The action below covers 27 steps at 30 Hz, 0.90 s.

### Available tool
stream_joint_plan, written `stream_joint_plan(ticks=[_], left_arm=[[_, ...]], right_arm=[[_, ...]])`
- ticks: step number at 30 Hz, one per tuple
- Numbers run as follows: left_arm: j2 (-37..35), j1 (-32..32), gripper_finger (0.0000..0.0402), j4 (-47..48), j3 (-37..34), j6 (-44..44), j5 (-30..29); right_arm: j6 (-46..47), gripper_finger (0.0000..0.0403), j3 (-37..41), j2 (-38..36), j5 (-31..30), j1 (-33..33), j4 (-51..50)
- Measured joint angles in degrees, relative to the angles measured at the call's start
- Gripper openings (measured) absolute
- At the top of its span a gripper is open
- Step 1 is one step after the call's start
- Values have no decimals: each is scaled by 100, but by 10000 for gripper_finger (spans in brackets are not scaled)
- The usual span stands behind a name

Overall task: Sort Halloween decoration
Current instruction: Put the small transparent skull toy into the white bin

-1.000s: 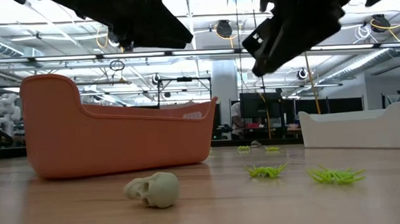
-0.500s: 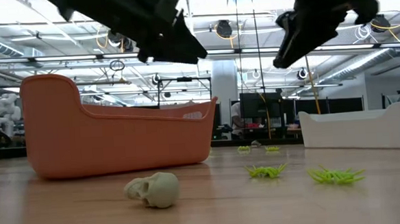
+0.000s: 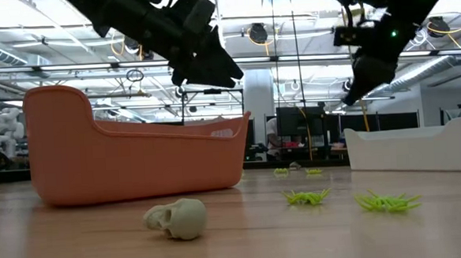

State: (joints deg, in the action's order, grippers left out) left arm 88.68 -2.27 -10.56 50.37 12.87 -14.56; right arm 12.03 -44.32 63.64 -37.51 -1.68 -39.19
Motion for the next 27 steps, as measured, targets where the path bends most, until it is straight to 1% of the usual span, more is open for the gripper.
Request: stream_joint_plan(ticks=[4, 6, 9, 12, 13, 18, 20, 22, 27], left_arm=[[0, 131, 209, 946, 426, 109, 91], [0, 198, 209, 1257, 589, 139, 101], [0, 302, 209, 1414, 695, -46, 192], [0, 465, 209, 1473, 706, -156, 659], [7, 505, 209, 1546, 706, -158, 727], [28, 633, 209, 1956, 706, -154, 734], [28, 668, 209, 1986, 706, -162, 734], [28, 684, 209, 2007, 706, -228, 734], [28, 705, 209, 2003, 706, -589, 712]], right_arm=[[293, 45, 281, -231, 5, -499, 31], [408, 45, 393, -259, 4, -724, 30], [546, 45, 573, -258, 8, -998, 77], [681, 45, 797, -256, 8, -1187, 272], [700, 45, 867, -256, 8, -1241, 285], [957, 49, 1161, -254, 2, -1402, 405], [1175, 63, 1203, -254, 2, -1451, 423], [1288, 84, 1214, -254, -9, -1486, 422], [1335, 156, 1214, -254, -150, -1486, 456]])
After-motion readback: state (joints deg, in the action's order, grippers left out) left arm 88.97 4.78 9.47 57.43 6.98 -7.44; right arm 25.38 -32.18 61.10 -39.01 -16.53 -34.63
